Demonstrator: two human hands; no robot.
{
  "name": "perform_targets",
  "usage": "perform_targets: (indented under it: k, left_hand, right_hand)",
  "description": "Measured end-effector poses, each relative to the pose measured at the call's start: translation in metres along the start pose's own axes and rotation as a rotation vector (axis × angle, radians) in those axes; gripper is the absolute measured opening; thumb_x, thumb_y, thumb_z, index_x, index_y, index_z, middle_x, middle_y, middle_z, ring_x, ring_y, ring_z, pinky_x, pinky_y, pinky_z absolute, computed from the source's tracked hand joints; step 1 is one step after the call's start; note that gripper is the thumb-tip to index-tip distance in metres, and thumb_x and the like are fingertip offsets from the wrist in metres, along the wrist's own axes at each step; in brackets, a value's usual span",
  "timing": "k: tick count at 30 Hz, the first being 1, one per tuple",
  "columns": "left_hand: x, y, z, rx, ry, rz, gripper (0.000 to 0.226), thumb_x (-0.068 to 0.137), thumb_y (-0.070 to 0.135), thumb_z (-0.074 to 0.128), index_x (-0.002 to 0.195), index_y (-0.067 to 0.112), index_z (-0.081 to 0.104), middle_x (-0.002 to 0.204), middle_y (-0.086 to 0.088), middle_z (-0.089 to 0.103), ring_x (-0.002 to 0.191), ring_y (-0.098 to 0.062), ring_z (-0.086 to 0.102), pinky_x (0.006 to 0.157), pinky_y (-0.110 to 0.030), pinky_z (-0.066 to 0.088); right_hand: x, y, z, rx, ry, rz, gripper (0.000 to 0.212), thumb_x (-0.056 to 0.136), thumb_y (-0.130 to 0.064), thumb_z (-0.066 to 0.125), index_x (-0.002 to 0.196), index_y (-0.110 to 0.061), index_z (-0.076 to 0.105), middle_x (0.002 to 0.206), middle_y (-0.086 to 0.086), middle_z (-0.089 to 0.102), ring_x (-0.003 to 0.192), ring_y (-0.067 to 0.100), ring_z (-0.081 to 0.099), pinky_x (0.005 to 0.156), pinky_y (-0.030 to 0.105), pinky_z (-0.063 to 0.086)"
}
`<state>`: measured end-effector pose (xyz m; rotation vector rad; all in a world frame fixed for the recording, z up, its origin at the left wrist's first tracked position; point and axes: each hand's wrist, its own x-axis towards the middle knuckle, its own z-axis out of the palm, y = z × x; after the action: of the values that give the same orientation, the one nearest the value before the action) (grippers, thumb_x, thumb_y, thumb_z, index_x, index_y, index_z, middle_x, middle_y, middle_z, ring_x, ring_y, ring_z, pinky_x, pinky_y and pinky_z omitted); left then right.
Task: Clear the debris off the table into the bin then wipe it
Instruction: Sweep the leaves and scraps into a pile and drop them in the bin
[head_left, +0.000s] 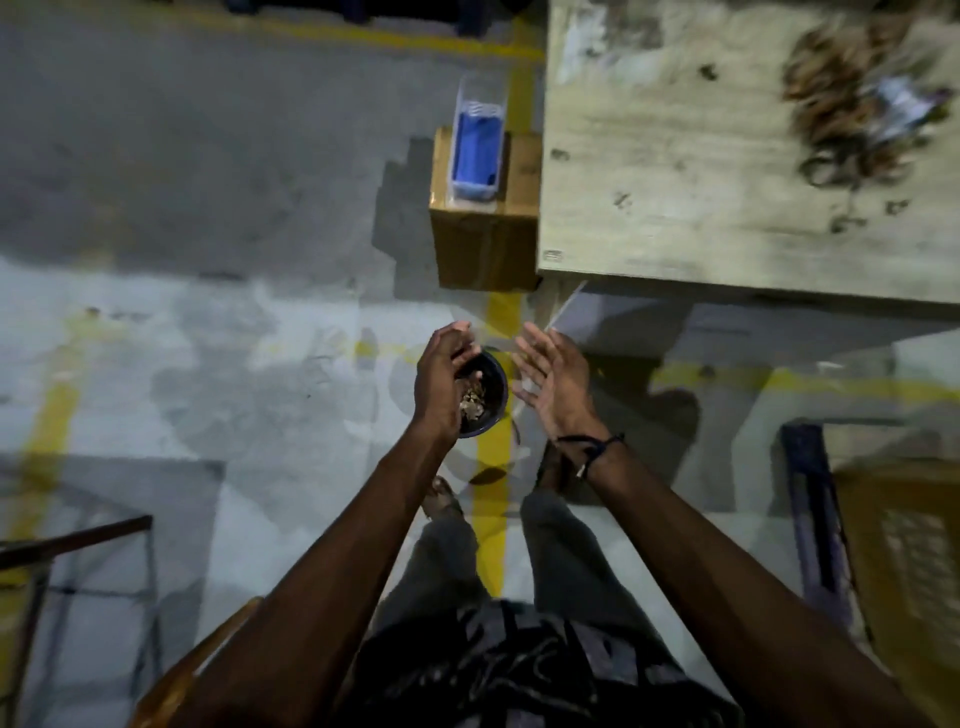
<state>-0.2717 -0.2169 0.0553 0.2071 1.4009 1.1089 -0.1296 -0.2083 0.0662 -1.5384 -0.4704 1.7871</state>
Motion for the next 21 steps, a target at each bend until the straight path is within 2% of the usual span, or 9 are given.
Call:
perform_targets:
  k: [2,4,10,13,15,18,21]
  left_hand:
    - [-0.027,0.012,0.019,0.007,-0.036,0.014,0.025,0.107,0.027,0.051,0.122,0.016,0.067,0.119,-0.002,0.069,0.102,-0.015,0.068,0.075,-0.026,0.052]
    - [-0.052,0.021,0.043,0.007,-0.059,0.016,0.024,0.107,0.027,0.051,0.121,0.015,0.067,0.115,0.000,0.068,0.096,-0.013,0.067,0.070,-0.025,0.052]
    - [-0.088,0.017,0.125,-0.033,-0.117,0.020,0.018,0.106,0.026,0.053,0.105,0.021,0.070,0.087,0.010,0.073,0.081,-0.011,0.064,0.066,-0.026,0.046]
    - [-0.095,0.004,0.177,-0.042,-0.124,0.021,0.019,0.105,0.027,0.053,0.099,0.023,0.070,0.093,0.007,0.071,0.080,-0.011,0.063,0.067,-0.028,0.045]
    - [-0.098,-0.005,0.217,-0.055,-0.135,0.026,0.017,0.104,0.026,0.056,0.097,0.022,0.071,0.090,0.006,0.069,0.077,-0.012,0.062,0.066,-0.028,0.044]
    - [-0.095,-0.016,0.279,-0.057,-0.167,0.056,0.015,0.103,0.026,0.057,0.104,0.019,0.069,0.097,0.004,0.068,0.080,-0.013,0.063,0.066,-0.029,0.044]
    - [-0.088,-0.025,0.339,-0.059,-0.176,0.092,0.016,0.102,0.025,0.057,0.107,0.016,0.069,0.102,0.002,0.067,0.084,-0.015,0.063,0.063,-0.028,0.044]
  right_hand:
    - [-0.028,-0.021,-0.009,0.042,0.021,-0.034,0.049,0.105,-0.052,0.041,0.144,-0.027,0.059,0.150,-0.001,0.058,0.132,0.016,0.057,0.118,0.051,0.038]
    - [-0.052,-0.040,-0.025,0.102,0.031,-0.077,0.043,0.106,-0.049,0.040,0.137,-0.029,0.062,0.150,0.000,0.058,0.132,0.017,0.057,0.119,0.050,0.035]
    - [-0.081,-0.092,-0.098,0.235,0.078,-0.209,0.047,0.107,-0.050,0.038,0.144,-0.026,0.057,0.154,0.003,0.054,0.138,0.021,0.053,0.111,0.044,0.040]
    - [-0.080,-0.122,-0.146,0.273,0.108,-0.248,0.048,0.108,-0.050,0.038,0.145,-0.025,0.057,0.154,0.003,0.055,0.138,0.021,0.054,0.102,0.041,0.043]
    - [-0.077,-0.144,-0.181,0.291,0.117,-0.275,0.050,0.109,-0.048,0.037,0.147,-0.022,0.056,0.153,0.004,0.055,0.139,0.022,0.053,0.105,0.042,0.041]
    - [-0.070,-0.180,-0.229,0.291,0.125,-0.312,0.049,0.108,-0.046,0.038,0.146,-0.022,0.058,0.151,0.002,0.058,0.137,0.021,0.054,0.112,0.045,0.038]
    - [-0.059,-0.213,-0.275,0.300,0.121,-0.339,0.048,0.107,-0.046,0.039,0.145,-0.023,0.059,0.149,0.001,0.060,0.136,0.019,0.056,0.107,0.044,0.040]
